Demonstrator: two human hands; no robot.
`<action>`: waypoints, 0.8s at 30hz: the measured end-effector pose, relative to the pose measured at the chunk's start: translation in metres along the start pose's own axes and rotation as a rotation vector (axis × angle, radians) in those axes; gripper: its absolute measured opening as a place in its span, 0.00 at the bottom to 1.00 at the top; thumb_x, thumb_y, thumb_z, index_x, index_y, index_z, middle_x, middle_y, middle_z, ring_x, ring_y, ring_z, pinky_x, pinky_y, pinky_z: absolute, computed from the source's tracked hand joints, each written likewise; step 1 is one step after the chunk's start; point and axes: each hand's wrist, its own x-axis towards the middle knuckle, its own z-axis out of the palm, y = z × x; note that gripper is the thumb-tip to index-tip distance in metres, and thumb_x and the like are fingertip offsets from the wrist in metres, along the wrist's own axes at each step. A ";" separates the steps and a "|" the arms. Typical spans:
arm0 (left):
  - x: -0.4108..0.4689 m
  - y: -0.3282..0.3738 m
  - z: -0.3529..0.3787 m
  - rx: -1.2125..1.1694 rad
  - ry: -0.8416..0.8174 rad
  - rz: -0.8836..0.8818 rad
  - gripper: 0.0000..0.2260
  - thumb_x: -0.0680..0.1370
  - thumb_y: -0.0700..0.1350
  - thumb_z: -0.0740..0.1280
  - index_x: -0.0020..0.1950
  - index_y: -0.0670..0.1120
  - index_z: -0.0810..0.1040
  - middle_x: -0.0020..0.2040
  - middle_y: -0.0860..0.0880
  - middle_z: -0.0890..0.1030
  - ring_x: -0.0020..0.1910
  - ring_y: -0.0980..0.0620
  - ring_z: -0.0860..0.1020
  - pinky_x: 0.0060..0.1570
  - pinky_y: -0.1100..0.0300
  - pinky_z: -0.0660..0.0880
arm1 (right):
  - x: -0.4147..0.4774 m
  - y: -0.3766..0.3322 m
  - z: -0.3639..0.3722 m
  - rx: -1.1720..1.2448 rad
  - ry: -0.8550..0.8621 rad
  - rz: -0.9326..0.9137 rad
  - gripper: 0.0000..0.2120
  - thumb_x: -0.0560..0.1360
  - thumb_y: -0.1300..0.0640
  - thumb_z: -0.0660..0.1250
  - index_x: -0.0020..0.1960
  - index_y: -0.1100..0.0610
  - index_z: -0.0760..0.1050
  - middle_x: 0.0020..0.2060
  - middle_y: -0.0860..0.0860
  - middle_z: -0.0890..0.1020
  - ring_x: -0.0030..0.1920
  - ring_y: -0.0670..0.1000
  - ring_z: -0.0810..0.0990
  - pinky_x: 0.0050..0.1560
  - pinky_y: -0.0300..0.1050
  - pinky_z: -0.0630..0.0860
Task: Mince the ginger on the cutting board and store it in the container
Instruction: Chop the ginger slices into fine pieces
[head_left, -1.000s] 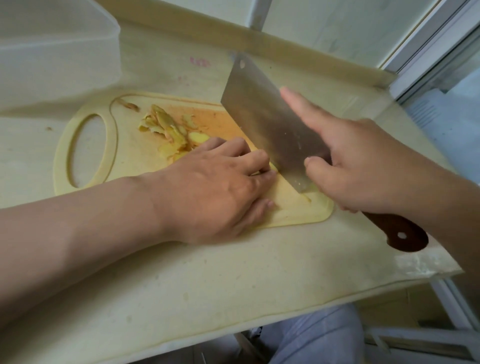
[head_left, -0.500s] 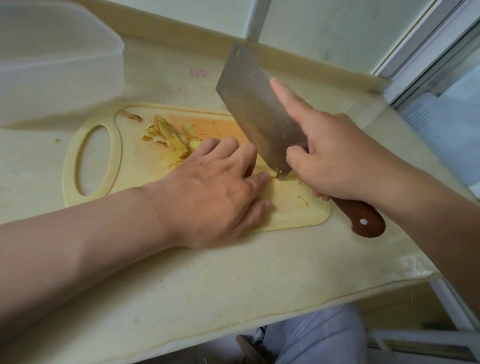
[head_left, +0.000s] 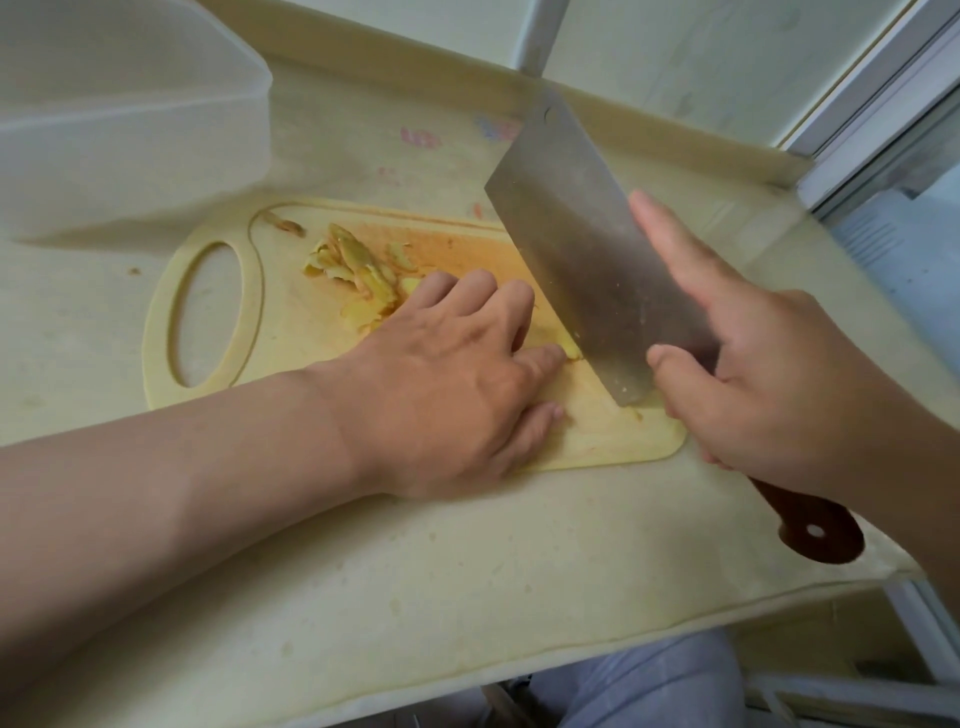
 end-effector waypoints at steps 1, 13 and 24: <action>0.000 0.000 0.000 0.002 -0.002 0.000 0.28 0.80 0.61 0.46 0.62 0.48 0.79 0.50 0.44 0.72 0.46 0.44 0.67 0.50 0.48 0.68 | -0.002 0.001 0.000 0.006 0.001 -0.009 0.44 0.80 0.62 0.61 0.78 0.24 0.44 0.26 0.58 0.79 0.23 0.56 0.77 0.29 0.55 0.77; 0.000 0.000 0.000 0.012 -0.005 0.004 0.28 0.80 0.61 0.47 0.63 0.48 0.79 0.50 0.43 0.72 0.46 0.43 0.69 0.50 0.46 0.70 | 0.037 -0.013 0.005 -0.092 0.034 -0.103 0.42 0.79 0.62 0.62 0.84 0.37 0.46 0.25 0.51 0.77 0.28 0.49 0.78 0.33 0.49 0.77; 0.000 -0.001 0.002 0.008 0.010 0.000 0.29 0.79 0.61 0.44 0.62 0.49 0.78 0.51 0.44 0.71 0.45 0.46 0.65 0.49 0.49 0.67 | 0.024 -0.005 -0.003 -0.097 -0.053 -0.040 0.43 0.79 0.61 0.62 0.80 0.27 0.45 0.27 0.52 0.81 0.24 0.49 0.79 0.29 0.45 0.78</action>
